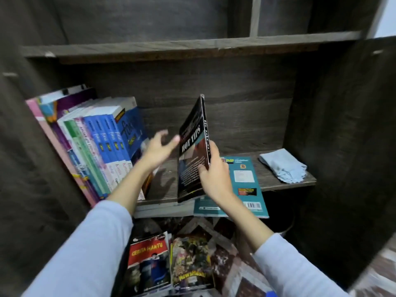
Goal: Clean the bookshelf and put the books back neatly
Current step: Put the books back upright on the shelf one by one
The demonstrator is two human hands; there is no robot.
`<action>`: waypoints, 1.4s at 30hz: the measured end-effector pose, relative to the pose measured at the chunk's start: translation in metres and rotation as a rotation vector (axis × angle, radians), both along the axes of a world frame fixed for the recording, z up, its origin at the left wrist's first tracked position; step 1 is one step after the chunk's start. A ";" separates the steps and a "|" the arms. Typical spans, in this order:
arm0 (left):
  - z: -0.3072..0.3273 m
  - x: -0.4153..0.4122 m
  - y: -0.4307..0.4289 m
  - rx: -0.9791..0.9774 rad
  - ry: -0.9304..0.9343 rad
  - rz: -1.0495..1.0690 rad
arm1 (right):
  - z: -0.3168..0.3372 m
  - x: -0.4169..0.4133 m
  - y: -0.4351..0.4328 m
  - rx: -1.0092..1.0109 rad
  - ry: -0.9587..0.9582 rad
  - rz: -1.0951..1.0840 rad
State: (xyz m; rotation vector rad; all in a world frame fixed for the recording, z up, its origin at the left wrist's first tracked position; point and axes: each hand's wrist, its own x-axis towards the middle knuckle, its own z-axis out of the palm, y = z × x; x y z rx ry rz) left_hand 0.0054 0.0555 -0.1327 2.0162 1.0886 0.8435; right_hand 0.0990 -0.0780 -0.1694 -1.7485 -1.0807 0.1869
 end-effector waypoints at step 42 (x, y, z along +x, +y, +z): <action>0.021 -0.102 0.052 1.111 0.533 0.328 | -0.079 -0.040 0.156 -0.708 -0.190 0.537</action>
